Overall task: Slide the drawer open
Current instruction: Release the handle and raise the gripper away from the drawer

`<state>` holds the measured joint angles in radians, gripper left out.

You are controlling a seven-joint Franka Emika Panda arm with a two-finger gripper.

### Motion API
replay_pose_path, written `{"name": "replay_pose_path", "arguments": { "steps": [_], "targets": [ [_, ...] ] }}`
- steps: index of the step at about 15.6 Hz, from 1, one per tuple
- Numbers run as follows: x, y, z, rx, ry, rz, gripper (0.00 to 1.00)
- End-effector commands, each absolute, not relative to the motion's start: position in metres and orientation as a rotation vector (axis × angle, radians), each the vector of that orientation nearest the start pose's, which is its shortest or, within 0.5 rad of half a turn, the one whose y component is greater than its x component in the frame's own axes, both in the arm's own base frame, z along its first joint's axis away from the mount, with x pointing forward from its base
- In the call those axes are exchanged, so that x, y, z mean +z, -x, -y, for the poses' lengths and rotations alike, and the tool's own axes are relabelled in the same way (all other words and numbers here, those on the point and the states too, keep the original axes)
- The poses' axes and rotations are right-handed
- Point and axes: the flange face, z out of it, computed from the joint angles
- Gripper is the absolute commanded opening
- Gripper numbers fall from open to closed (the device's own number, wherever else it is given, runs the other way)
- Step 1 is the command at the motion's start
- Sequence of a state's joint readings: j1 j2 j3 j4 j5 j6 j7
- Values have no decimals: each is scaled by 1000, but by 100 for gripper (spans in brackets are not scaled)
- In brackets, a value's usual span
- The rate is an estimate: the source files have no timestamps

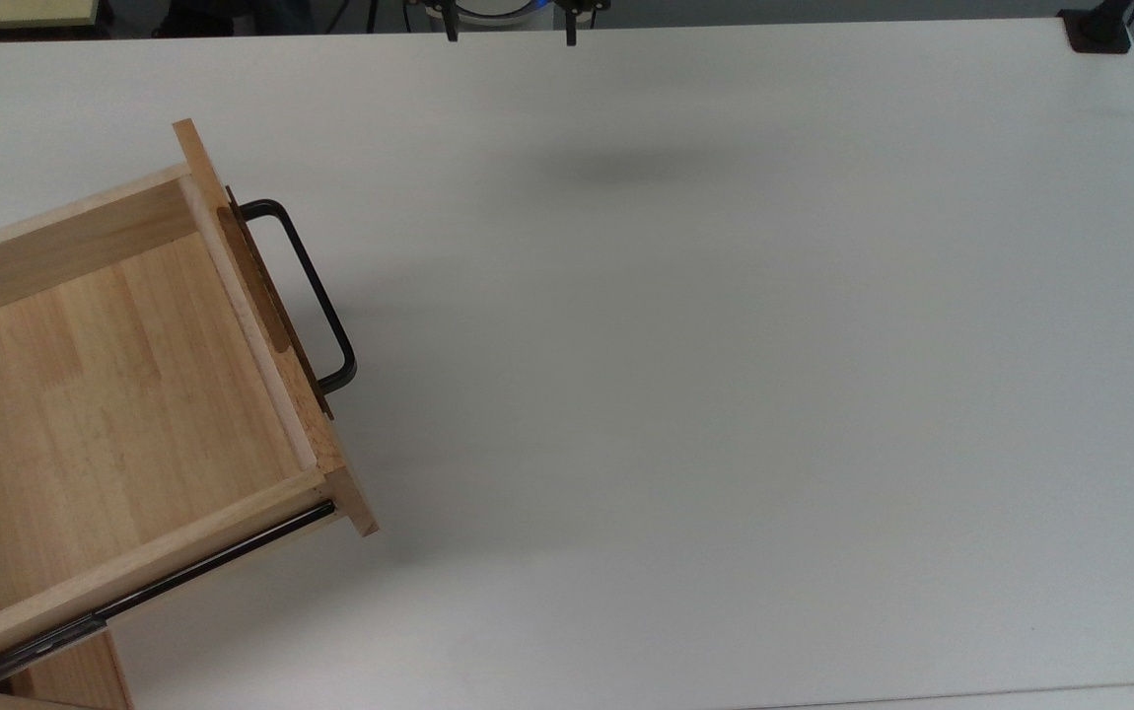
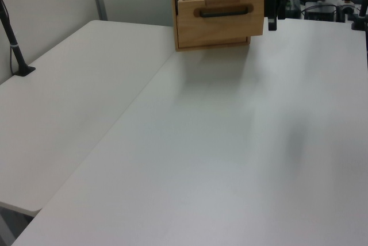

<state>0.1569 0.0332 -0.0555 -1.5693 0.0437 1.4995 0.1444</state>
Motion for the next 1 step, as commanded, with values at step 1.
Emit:
{"name": "replay_pose_path", "arguments": {
  "steps": [1],
  "targets": [
    [609, -547, -55, 159, 3131, -86, 100]
  ]
}}
